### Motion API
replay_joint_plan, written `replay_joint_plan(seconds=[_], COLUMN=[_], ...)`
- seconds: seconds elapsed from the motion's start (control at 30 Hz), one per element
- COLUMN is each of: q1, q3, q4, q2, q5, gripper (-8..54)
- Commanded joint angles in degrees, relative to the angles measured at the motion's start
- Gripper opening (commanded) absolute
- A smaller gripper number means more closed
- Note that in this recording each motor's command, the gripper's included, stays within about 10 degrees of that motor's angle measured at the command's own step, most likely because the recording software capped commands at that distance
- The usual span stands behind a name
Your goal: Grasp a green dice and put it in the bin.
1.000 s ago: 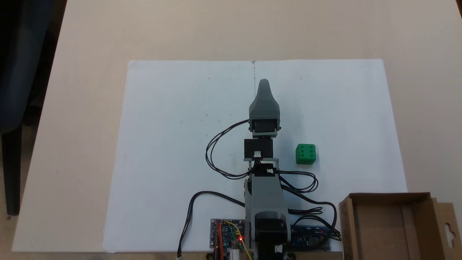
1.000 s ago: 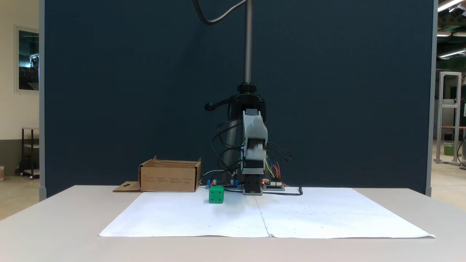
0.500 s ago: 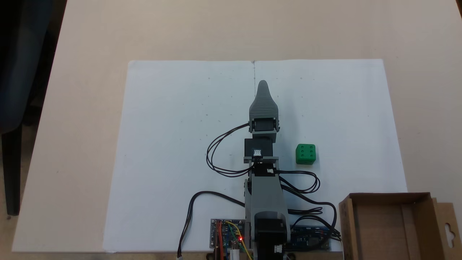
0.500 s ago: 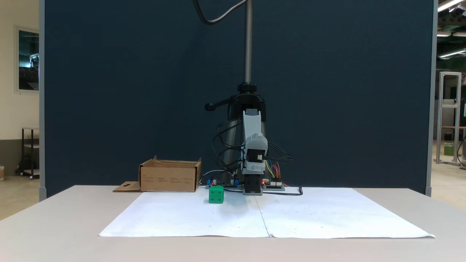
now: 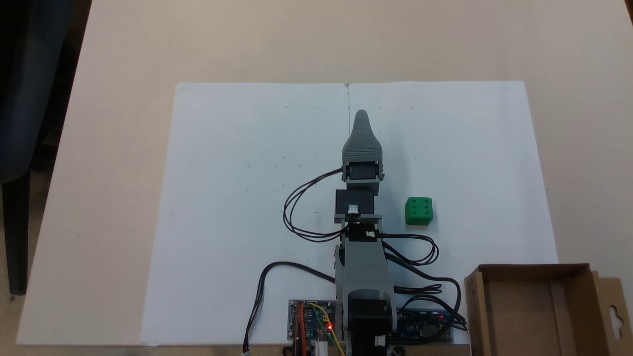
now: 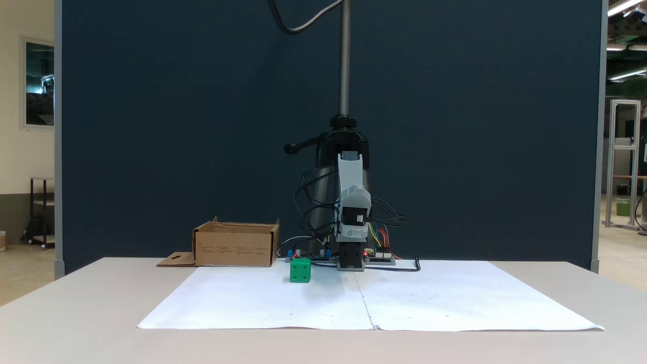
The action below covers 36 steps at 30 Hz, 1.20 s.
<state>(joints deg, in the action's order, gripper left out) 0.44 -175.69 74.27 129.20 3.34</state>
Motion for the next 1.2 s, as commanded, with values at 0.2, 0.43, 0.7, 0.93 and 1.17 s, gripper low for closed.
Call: replay_joint_plan(seconds=[0.2,0.43,0.7,0.93,1.17], q1=[0.7,0.3,0.4,1.6,4.0], q3=[-2.5,4.9,16.4,28.0,36.7], q4=[2.1,-12.0,-36.8,-61.7,-81.7], q2=[6.3,6.4,6.4,6.4,6.5], q5=[3.1,3.0,2.8,2.3,0.3], gripper=[41.6,41.6,41.6,42.0,43.9])
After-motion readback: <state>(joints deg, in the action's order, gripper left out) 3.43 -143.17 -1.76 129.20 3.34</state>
